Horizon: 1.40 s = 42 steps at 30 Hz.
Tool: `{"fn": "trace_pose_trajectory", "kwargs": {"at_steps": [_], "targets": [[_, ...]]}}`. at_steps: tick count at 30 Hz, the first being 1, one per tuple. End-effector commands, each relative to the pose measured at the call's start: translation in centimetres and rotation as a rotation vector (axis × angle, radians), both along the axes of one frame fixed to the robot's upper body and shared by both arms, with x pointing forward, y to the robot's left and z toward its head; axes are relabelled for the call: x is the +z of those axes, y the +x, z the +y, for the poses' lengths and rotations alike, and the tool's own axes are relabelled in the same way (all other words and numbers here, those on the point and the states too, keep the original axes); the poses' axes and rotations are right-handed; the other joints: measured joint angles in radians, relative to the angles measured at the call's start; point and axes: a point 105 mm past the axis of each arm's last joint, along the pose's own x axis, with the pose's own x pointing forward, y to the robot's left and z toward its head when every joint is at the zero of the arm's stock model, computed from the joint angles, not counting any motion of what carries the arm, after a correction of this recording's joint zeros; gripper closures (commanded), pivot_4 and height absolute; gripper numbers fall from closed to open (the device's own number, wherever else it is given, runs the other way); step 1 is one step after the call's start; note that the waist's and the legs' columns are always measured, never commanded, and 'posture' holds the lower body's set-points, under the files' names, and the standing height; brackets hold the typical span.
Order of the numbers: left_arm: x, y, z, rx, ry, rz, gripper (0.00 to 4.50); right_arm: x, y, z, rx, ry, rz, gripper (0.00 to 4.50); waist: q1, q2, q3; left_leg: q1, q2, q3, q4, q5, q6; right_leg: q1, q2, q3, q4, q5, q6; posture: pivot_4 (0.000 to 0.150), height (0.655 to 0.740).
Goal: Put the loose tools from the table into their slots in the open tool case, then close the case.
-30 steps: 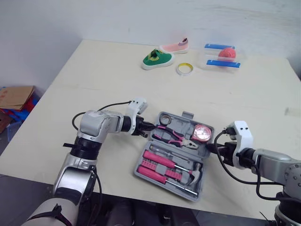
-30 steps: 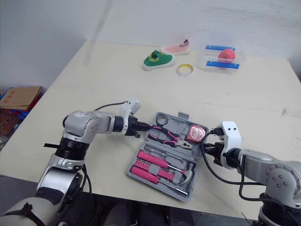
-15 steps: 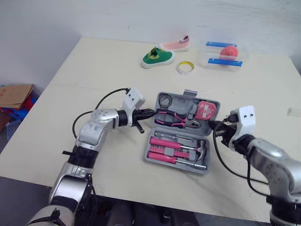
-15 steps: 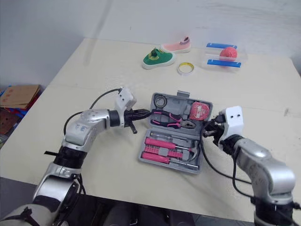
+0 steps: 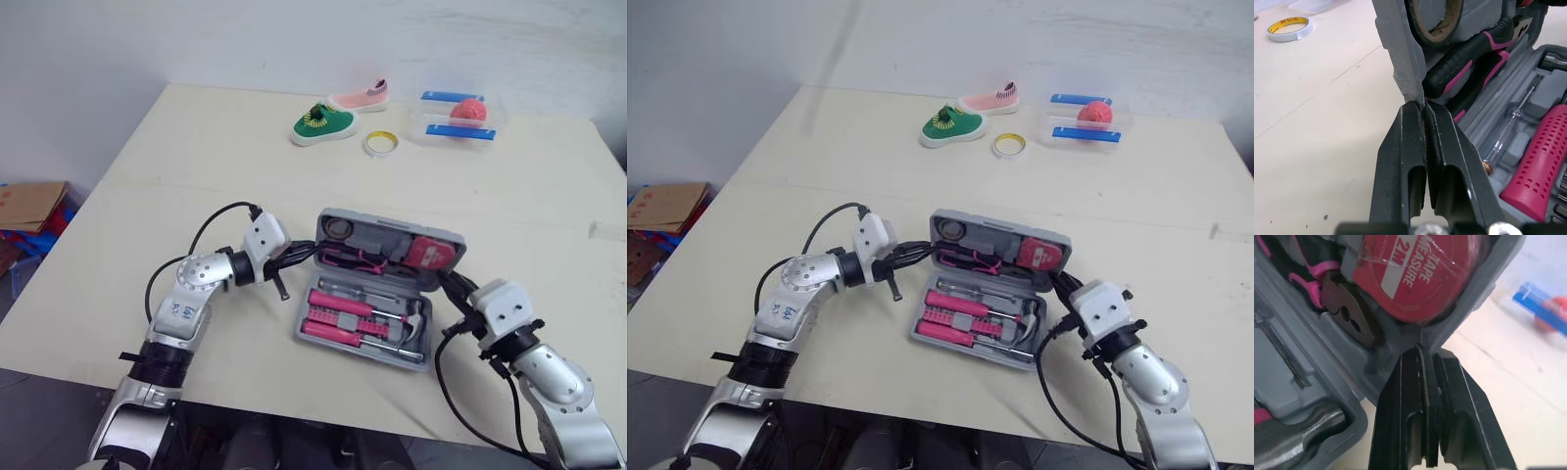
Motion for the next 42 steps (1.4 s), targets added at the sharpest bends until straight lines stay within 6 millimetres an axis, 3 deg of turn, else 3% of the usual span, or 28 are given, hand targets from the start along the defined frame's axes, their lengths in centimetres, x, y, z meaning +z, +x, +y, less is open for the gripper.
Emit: {"fn": "trace_pose_trajectory", "kwargs": {"at_steps": [1,3,6,8,12,15,17,18,19,22,23,26,29,33,34,35,38,42], "targets": [[-0.6,-1.3,0.7,-0.019,0.062,-0.048,4.50,-0.8,-1.6,-0.5,0.066,-0.178,-0.069,4.48,0.000,0.000,0.000,0.002,0.000,0.001,-0.001,0.000,0.000,0.001,0.000,0.001,0.000,0.000,0.000,0.150,0.7304],[-0.7,-1.7,0.9,-0.018,0.045,-0.027,3.89,-0.6,-2.1,-0.4,0.094,-0.210,-0.104,4.50,0.001,0.000,0.000,0.004,0.000,0.002,-0.001,-0.001,-0.002,0.002,0.000,0.001,0.000,-0.001,0.000,0.150,0.7304],[-0.8,-3.3,1.8,-0.012,0.038,0.013,2.69,1.2,-4.1,0.0,0.174,-0.285,-0.189,3.40,0.001,0.000,0.000,0.004,0.000,0.003,0.000,-0.001,-0.002,0.002,0.000,0.002,0.000,-0.001,0.000,0.150,0.7304],[-0.7,-4.4,2.4,-0.015,0.045,0.030,1.75,1.8,-5.1,-0.1,0.185,-0.313,-0.196,2.36,0.000,-0.001,0.001,0.004,0.002,0.002,-0.001,-0.001,-0.002,0.002,0.000,0.002,0.000,-0.001,-0.001,0.150,0.7304],[0.9,-7.9,8.1,0.052,0.033,0.246,0.01,3.7,-11.1,1.0,0.367,-0.359,-0.015,0.33,-0.001,0.001,0.001,0.005,0.003,0.002,-0.002,-0.003,-0.004,0.001,0.000,0.003,0.003,-0.004,-0.002,0.150,0.7304],[0.5,-11.2,11.4,0.018,0.087,0.483,0.01,2.2,-13.5,1.3,0.430,-0.312,0.232,0.33,-0.005,-0.004,0.000,0.008,0.007,-0.001,-0.001,-0.004,-0.005,0.002,0.003,-0.001,0.004,-0.008,-0.008,0.150,0.7304],[0.9,-12.7,13.0,-0.009,0.133,0.576,0.01,2.5,-14.2,0.8,0.406,-0.216,0.370,0.33,-0.006,-0.004,0.001,0.008,0.007,0.000,-0.001,-0.006,-0.010,0.002,0.002,-0.001,0.003,-0.009,-0.011,0.150,0.7304],[1.1,-12.9,13.6,-0.011,0.150,0.608,0.01,2.7,-14.3,0.7,0.398,-0.183,0.413,0.33,-0.004,-0.004,0.001,0.008,0.006,0.000,-0.001,-0.006,-0.010,0.002,0.001,-0.001,0.002,-0.009,-0.013,0.150,0.7304],[1.1,-13.0,13.9,-0.009,0.161,0.628,0.01,2.9,-14.4,0.7,0.395,-0.165,0.437,0.33,-0.003,-0.005,0.001,0.008,0.006,-0.001,-0.001,-0.006,-0.009,0.003,0.001,-0.002,-0.001,-0.016,-0.029,0.150,0.7304],[1.4,-10.3,13.9,0.032,0.173,0.549,0.01,3.0,-14.2,1.6,0.389,0.033,0.547,0.33,0.004,0.000,0.000,0.009,0.007,-0.008,-0.002,-0.007,-0.008,0.007,0.001,-0.007,-0.015,-0.012,-0.031,0.150,0.7304],[1.6,-9.0,13.3,0.030,0.175,0.491,0.01,3.0,-13.9,2.2,0.410,0.068,0.555,0.33,0.006,0.001,0.000,0.009,0.007,-0.011,-0.004,-0.008,-0.007,0.009,0.001,-0.009,-0.023,-0.010,-0.032,0.150,0.7304],[2.0,-4.4,10.6,0.016,0.167,0.372,0.86,2.2,-12.6,3.4,0.430,0.165,0.623,1.18,0.016,-0.001,-0.003,0.006,0.005,-0.011,-0.016,-0.006,-0.004,0.017,0.000,-0.011,-0.038,-0.002,-0.030,0.150,0.7304],[1.7,-1.9,7.9,-0.035,0.186,0.360,2.05,1.0,-12.5,4.2,0.464,0.190,0.722,2.55,0.026,-0.004,-0.005,0.004,0.003,-0.007,-0.015,-0.006,0.006,0.013,-0.002,-0.010,-0.028,0.005,-0.014,0.150,0.7304],[1.3,1.1,4.7,-0.067,0.210,0.323,3.86,-0.9,-12.4,4.5,0.455,0.160,0.817,4.48,0.030,-0.003,-0.005,-0.001,0.005,-0.007,0.002,-0.016,-0.001,0.009,0.002,-0.009,-0.015,-0.010,-0.003,0.150,0.7304],[1.2,1.8,3.8,-0.082,0.215,0.316,4.30,-1.3,-12.3,4.6,0.446,0.158,0.834,4.50,0.032,-0.003,-0.005,-0.001,0.005,-0.008,0.003,-0.017,-0.002,0.008,0.002,-0.009,-0.014,-0.011,-0.002,0.150,0.7304],[0.9,2.4,2.3,-0.114,0.228,0.304,4.45,-1.8,-11.9,4.6,0.433,0.147,0.834,4.50,0.033,-0.003,-0.005,-0.001,0.004,-0.008,0.003,-0.017,-0.001,0.008,0.002,-0.010,-0.014,-0.012,-0.002,0.150,0.7304],[-0.2,3.2,-0.9,-0.199,0.272,0.287,4.45,-3.1,-10.8,4.7,0.393,0.108,0.832,4.50,0.034,-0.004,-0.005,-0.002,0.003,-0.008,0.006,-0.018,0.000,0.008,0.002,-0.010,-0.014,-0.012,-0.001,0.150,0.7304],[-0.9,3.2,-3.4,-0.281,0.284,0.283,4.45,-3.7,-9.3,4.1,0.306,0.104,0.804,4.50,0.023,-0.004,-0.004,-0.001,0.003,-0.005,0.013,-0.021,0.006,0.010,0.001,-0.007,-0.010,-0.010,0.002,0.150,0.7304]]}}
